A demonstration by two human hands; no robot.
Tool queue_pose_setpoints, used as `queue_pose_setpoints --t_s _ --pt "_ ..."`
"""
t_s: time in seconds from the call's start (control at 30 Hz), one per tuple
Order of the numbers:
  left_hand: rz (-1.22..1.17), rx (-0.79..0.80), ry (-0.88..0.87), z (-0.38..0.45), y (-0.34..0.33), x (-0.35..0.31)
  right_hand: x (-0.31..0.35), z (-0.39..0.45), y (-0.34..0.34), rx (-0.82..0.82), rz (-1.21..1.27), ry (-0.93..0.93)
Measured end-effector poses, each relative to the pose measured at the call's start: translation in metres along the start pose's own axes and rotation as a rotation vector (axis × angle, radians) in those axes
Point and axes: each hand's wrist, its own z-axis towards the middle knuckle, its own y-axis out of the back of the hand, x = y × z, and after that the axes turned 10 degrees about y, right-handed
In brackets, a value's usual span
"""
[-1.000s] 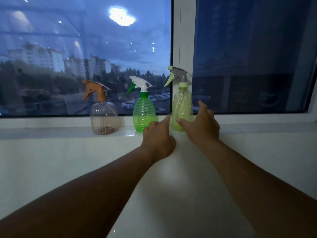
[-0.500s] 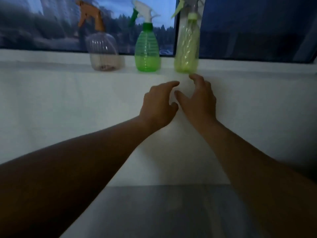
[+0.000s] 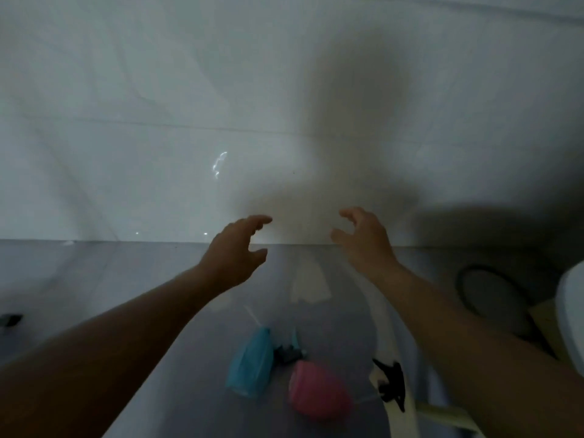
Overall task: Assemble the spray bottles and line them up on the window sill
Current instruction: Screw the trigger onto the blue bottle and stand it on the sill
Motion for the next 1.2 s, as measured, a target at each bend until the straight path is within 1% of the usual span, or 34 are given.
queue_pose_setpoints --t_s 0.13,0.23,0.37,0.47,0.63,0.73,0.87,1.0,1.13,1.2 --pt "-0.012 0.086 0.159 -0.025 -0.035 0.041 -0.026 -0.02 -0.036 0.178 -0.002 -0.105" --pt "-0.006 0.178 0.273 -0.039 -0.059 0.066 -0.037 -0.03 -0.068 0.349 -0.031 -0.183" --pt "0.026 0.316 0.393 -0.044 -0.086 0.083 -0.052 -0.043 -0.11 0.534 -0.035 -0.258" --pt "0.082 0.374 0.437 -0.039 -0.103 0.09 -0.064 -0.052 -0.135 0.637 -0.071 -0.246" --pt "0.303 0.519 0.567 -0.055 -0.137 0.102 -0.075 -0.069 -0.167 0.762 -0.109 -0.256" --pt "0.272 0.561 0.621 -0.07 -0.157 0.112 -0.078 -0.077 -0.183 0.838 -0.201 -0.198" --pt "0.164 0.539 0.652 -0.077 -0.17 0.121 -0.076 -0.086 -0.201 0.883 -0.391 -0.094" --pt "0.101 0.456 0.658 -0.068 -0.153 0.137 -0.077 -0.097 -0.216 0.871 -0.495 -0.014" --pt "-0.059 0.33 0.713 -0.053 -0.119 0.166 -0.079 -0.098 -0.226 0.793 -0.434 -0.029" --pt "-0.231 0.289 0.756 -0.049 -0.103 0.178 -0.078 -0.095 -0.228 0.719 -0.409 -0.001"
